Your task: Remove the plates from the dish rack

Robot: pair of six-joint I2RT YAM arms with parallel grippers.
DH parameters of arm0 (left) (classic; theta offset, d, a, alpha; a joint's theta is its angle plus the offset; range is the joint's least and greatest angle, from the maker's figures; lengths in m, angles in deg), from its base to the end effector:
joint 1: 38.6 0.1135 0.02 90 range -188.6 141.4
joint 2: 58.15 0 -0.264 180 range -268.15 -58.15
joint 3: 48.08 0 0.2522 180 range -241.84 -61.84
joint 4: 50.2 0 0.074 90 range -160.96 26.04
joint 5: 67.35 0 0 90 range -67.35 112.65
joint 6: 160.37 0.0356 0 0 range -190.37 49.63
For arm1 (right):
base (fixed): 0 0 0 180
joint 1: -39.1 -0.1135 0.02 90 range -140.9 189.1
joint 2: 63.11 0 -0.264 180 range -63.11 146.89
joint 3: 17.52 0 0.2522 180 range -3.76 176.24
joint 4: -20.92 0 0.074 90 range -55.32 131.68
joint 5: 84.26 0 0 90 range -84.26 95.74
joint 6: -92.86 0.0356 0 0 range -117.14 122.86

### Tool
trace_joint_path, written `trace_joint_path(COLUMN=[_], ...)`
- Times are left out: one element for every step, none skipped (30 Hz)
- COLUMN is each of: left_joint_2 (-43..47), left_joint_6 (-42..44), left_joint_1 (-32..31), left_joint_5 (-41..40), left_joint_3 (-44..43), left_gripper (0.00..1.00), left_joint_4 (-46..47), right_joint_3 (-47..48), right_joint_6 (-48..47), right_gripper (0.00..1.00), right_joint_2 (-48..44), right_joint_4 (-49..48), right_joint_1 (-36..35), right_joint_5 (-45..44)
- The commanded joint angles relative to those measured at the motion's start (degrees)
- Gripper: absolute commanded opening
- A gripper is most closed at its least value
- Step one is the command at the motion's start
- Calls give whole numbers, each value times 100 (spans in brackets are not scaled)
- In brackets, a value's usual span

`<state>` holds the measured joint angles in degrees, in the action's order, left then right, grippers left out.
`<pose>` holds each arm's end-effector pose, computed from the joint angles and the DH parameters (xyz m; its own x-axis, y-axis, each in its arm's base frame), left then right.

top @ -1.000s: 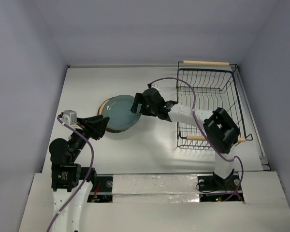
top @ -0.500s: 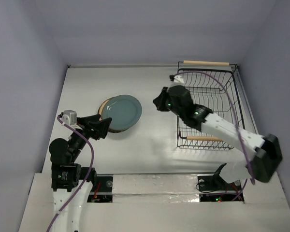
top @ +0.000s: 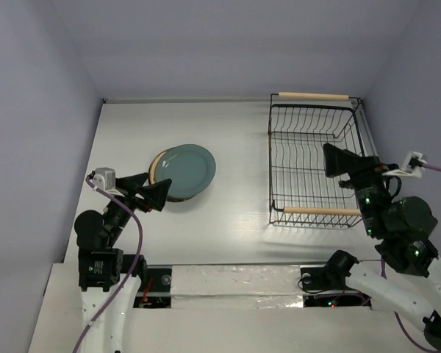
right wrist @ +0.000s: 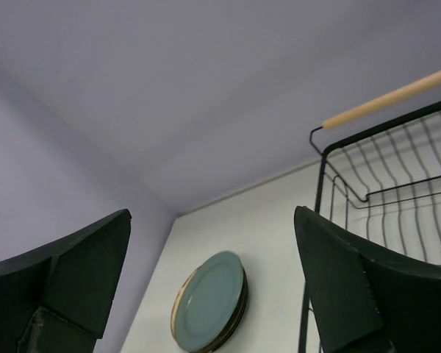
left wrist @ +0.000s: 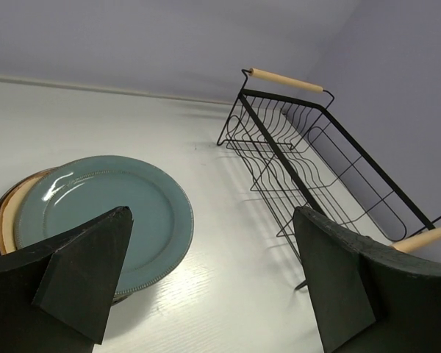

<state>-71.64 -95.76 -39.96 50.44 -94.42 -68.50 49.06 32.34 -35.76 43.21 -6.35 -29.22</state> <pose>0.0769 -0.0184 0.3384 0.0244 -0.3800 -0.9247 0.5342 0.7868 -0.3092 0.0704 0.0424 0.4244 0.0798 0.6559 -0.7506 -0.2743 0.7384 0.6161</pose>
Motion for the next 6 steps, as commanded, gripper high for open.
trace_joint_path(left_joint_2=[-74,-83,-100,-161,-206,-267], left_joint_6=[60,60,51,25,16,25], left_joint_1=[40,40,40,92,93,93], left_joint_5=[51,77,95,121,121,113], left_joint_3=[-65,-56,-30,-12,-20,-38], left_gripper=[90,89,88,88,88,88], left_joint_4=[216,225,277,286,269,225], right_joint_3=[-359,-499,-570,-614,-623,-597], right_joint_6=[-108,-126,-187,-196,-196,-196], right_gripper=[98,99,99,100,100,100], right_joint_2=[-449,-659,-731,-766,-749,-723], right_joint_4=[105,52,-70,-89,-54,-28], right_joint_1=[-25,-25,-25,-25,-25,-25], right_joint_5=[-827,-819,-811,-819,-828,-828])
